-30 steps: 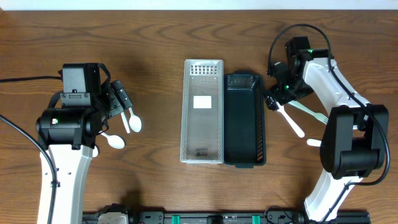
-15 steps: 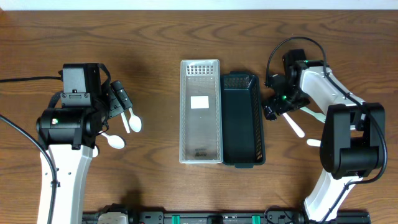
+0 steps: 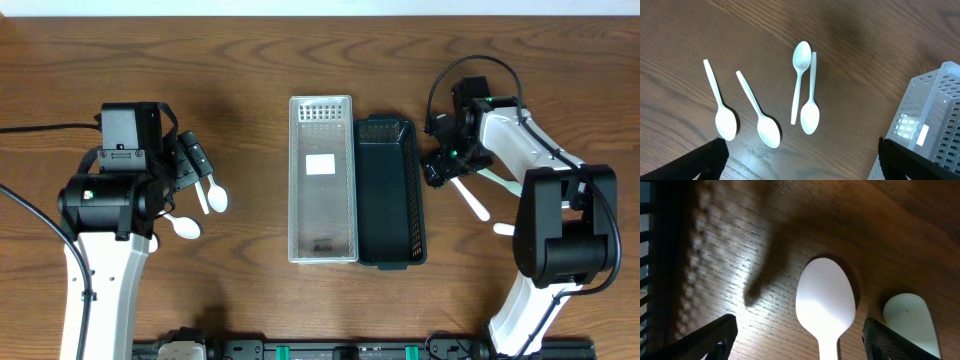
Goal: Pack container
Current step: 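Lower the right gripper over the white spoon and close on it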
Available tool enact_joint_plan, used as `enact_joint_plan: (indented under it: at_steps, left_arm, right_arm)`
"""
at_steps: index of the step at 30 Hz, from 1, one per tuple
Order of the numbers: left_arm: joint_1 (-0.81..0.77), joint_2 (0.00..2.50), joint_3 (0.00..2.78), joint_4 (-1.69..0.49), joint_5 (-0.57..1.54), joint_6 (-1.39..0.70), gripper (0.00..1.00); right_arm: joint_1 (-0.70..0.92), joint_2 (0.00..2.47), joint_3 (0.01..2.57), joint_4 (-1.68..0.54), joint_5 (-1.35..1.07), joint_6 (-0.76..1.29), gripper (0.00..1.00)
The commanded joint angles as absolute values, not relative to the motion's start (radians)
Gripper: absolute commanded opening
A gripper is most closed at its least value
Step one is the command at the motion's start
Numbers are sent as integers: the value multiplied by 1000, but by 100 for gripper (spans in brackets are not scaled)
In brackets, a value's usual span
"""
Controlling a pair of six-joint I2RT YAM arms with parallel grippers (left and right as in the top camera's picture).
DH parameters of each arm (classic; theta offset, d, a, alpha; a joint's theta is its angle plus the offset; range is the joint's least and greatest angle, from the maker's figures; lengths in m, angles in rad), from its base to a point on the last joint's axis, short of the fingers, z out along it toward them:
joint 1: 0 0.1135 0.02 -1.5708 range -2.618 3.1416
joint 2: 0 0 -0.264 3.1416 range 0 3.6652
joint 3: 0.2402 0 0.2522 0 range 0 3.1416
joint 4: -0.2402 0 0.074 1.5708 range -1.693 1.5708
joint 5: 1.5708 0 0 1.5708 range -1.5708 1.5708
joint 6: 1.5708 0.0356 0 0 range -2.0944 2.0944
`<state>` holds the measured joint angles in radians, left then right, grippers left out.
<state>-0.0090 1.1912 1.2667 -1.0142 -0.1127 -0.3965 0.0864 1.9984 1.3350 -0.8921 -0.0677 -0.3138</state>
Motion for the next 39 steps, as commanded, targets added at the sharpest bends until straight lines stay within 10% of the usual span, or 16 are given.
enact_joint_plan:
  at_steps: [1,19,39]
  left_arm:
    - [-5,1197,1274,-1017,-132,-406,98]
    - [-5,1197,1274,-1017,-132,-406,98]
    - [-5,1197,1274,-1017,-132,-405,98]
  right_arm:
    - [98,2015,1328,-890,-51,-299,85]
    - [99,2015,1243,-833,-49,-299,87]
    - [99,2015,1242,-801,-49,-268,41]
